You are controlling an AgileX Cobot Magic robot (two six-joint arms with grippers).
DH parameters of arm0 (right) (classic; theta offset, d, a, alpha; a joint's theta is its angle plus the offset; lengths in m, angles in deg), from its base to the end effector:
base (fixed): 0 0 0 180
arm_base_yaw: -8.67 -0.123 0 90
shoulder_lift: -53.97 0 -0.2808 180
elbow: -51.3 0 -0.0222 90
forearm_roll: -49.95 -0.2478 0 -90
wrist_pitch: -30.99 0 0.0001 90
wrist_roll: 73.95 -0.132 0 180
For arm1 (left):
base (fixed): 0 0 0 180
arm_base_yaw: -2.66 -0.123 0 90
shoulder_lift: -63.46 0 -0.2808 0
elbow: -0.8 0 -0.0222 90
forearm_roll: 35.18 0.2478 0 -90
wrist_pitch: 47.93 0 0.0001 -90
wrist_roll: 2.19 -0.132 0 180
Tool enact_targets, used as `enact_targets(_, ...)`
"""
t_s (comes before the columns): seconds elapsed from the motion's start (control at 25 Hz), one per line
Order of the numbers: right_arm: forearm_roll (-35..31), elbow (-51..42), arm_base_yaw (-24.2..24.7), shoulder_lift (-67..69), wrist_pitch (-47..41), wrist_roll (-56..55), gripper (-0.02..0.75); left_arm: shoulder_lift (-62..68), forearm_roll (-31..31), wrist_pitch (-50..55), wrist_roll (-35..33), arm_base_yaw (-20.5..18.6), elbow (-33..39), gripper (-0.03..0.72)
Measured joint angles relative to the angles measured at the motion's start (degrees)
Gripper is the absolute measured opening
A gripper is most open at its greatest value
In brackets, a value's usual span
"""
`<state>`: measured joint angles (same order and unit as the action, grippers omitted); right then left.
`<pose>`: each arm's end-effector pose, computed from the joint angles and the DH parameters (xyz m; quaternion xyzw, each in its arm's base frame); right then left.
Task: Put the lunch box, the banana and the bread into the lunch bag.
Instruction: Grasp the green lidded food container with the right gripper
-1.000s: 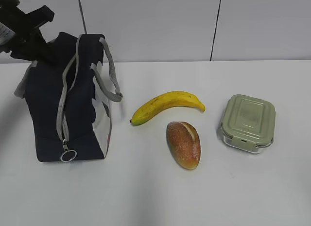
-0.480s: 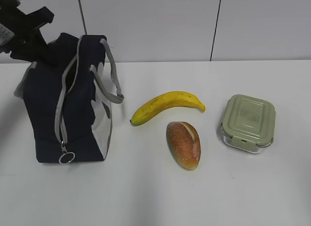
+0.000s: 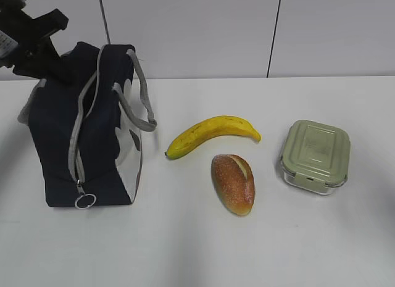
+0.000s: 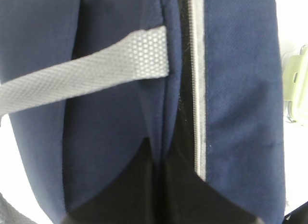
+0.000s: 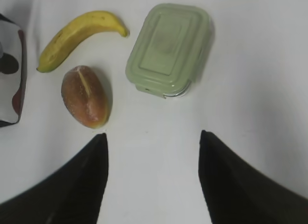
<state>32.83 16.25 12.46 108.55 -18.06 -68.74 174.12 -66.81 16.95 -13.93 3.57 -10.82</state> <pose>0.1735 0.0179 0.2808 0.0401 0.9258 0.1118 0.3588 0.3855 -0.0688 0.2594 0.0254 0.9557 -0.2467 0.1586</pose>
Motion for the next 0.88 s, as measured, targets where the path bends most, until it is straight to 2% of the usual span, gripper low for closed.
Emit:
enact_targets(0.16, -5.8, 2.6, 0.0, 9.1, 0.2, 3.4, 0.440, 0.0, 0.0, 0.0, 0.0, 0.0, 0.0, -0.003)
enact_targets(0.4, -10.7, 3.6, 1.1, 20.4, 1.9, 8.0, 0.440, 0.0, 0.0, 0.0, -0.2, 0.0, 0.0, -0.003)
enact_targets(0.88, -33.3, 3.9, 13.5, 38.9, 2.6, 34.9, 0.440, 0.0, 0.0, 0.0, -1.1, 0.0, 0.0, -0.003)
